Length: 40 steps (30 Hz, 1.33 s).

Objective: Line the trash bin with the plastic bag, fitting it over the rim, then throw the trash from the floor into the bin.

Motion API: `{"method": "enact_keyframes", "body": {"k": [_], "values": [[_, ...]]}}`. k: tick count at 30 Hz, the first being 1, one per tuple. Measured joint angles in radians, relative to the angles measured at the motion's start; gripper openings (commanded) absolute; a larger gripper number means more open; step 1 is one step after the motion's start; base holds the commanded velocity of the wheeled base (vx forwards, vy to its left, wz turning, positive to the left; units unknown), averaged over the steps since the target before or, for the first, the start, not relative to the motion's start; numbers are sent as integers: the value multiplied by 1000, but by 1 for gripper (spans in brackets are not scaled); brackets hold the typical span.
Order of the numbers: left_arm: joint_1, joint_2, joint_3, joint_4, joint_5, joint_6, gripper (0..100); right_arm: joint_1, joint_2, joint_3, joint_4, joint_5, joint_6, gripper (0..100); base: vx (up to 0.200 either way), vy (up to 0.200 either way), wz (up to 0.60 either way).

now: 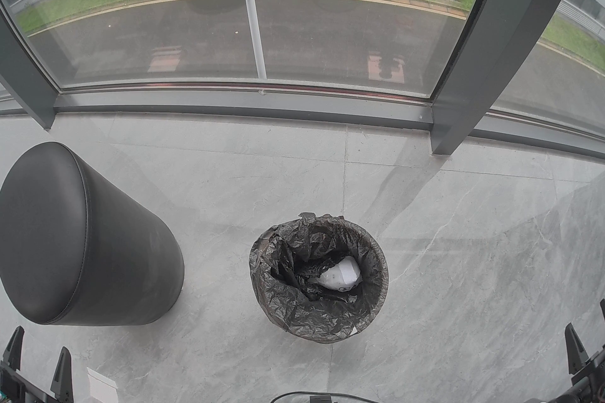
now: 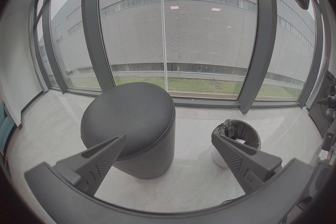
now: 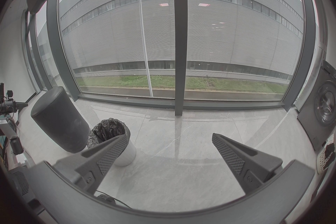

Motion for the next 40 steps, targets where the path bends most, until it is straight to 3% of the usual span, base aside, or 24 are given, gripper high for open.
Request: {"method": "enact_keyframes", "body": {"k": [40], "values": [[0, 1, 0, 0, 0, 0, 100, 0, 1, 0, -1, -7, 12, 100, 0, 0, 0]]}}
